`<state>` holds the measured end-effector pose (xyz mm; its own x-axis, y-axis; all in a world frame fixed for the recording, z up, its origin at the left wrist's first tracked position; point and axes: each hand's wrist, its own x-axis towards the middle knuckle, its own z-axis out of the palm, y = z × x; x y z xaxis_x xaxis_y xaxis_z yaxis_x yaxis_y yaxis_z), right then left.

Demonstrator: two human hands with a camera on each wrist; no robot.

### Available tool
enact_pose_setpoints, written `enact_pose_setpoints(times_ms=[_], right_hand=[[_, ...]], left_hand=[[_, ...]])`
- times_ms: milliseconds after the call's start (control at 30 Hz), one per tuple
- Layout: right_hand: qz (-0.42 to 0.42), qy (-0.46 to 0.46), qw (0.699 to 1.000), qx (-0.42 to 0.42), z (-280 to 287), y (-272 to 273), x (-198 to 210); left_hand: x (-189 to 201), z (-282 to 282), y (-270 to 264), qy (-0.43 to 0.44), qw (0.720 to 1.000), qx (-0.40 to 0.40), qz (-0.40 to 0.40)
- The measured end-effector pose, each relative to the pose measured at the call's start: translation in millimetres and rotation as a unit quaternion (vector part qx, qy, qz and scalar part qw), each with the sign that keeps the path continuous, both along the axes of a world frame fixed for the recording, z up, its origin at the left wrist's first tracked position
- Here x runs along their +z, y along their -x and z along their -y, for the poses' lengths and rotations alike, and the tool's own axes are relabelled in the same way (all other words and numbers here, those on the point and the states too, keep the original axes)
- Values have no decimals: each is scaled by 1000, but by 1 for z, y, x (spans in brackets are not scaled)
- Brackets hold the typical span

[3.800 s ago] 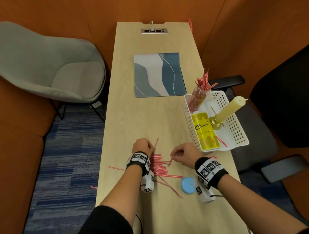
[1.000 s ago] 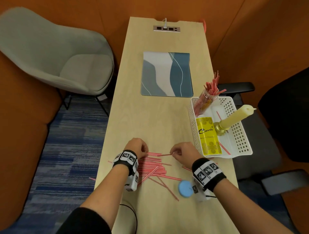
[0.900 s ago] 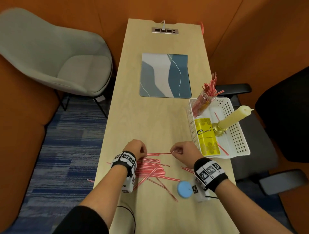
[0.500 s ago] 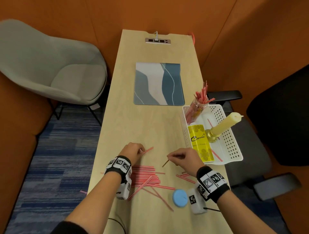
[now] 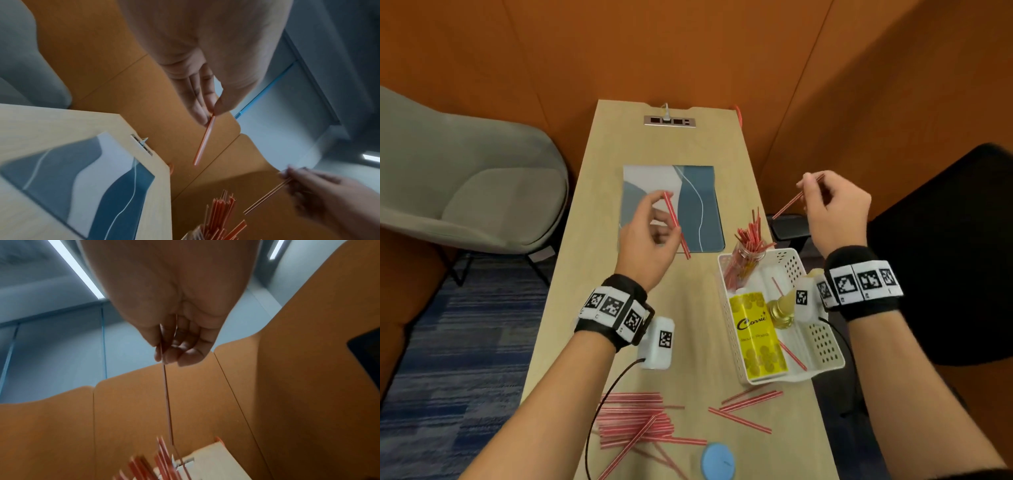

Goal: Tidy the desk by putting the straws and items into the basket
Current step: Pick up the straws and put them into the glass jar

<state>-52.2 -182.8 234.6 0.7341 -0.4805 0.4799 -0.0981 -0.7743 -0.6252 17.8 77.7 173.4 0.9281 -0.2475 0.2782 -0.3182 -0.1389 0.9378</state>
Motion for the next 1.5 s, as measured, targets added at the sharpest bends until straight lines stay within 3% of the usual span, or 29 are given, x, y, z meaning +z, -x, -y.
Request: enact_pose_setpoints(times_ms=[200,500,800,933,1100,1267,1400,1500], right_hand=[[-174,-40,982,60,13,-22,-54],[-130,-143,981,0,6,43,-79],[-233,-240,930,154,-43,99,-134],[-291,-219,911,193,-67,108,-149],[-404,-130,864,271,-113,111,-188],[-474,-53,818,321,-162,120,-220],[-494,9,808,321,-190,134,-240],[-495,15,814,304,-201,139,-250]], left_hand=[[23,40,-18,-8,999,-25,35],[23,115,-24,-63,991,-85,81],[-11,148,-21,-226,955,-111,156],[-24,145,-20,-217,963,-101,123],[-32,108,-12,-175,977,-54,111],[-80,23,10,-156,988,5,18],[-114,-43,39,-208,978,26,-24],[-139,-81,60,-332,939,-32,-80]])
